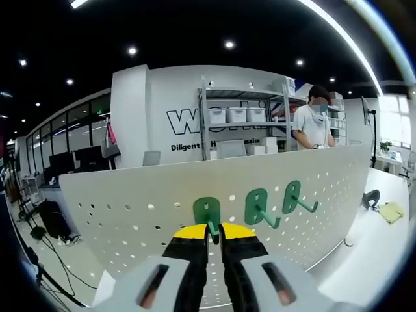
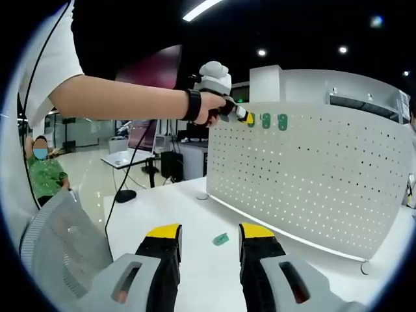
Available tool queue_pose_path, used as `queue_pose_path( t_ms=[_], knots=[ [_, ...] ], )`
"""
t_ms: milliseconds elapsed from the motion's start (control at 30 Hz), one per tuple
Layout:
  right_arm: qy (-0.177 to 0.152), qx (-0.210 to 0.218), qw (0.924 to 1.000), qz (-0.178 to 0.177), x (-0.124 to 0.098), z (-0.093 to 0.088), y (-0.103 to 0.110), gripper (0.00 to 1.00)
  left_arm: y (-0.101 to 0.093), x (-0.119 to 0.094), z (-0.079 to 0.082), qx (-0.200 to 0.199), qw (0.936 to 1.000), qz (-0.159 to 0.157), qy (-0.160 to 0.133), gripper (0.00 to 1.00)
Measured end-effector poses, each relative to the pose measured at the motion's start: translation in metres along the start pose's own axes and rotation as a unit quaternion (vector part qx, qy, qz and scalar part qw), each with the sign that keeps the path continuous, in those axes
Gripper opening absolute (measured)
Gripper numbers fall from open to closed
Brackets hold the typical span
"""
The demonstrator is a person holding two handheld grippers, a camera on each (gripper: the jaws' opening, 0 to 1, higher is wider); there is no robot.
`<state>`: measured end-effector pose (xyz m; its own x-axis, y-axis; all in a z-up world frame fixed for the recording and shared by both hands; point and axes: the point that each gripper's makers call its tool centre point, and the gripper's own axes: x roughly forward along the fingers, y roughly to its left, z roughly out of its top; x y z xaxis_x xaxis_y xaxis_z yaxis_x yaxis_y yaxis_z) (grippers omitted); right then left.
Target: Insert the hook assembly into the mounting plate slot until the hook locks in place.
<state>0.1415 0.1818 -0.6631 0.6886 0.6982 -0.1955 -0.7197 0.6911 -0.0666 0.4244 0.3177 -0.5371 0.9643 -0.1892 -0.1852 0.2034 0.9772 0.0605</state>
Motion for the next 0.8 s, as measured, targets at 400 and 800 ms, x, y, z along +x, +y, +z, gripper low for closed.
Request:
queue_pose_path(
  t_ms=[400, 800],
  knots=[
    [0.01, -0.008, 0.9998, 0.014, 0.004, 0.004, 0.012, 0.36, -0.01, -0.017, -0.01, 0.026, 0.9989, -0.039, 0.0, 0.19],
    [0.027, -0.01, 0.9996, 0.0, -0.006, -0.003, 0.022, 0.36, -0.014, -0.045, -0.015, 0.008, 0.9975, -0.07, -0.008, 0.23]
  ],
)
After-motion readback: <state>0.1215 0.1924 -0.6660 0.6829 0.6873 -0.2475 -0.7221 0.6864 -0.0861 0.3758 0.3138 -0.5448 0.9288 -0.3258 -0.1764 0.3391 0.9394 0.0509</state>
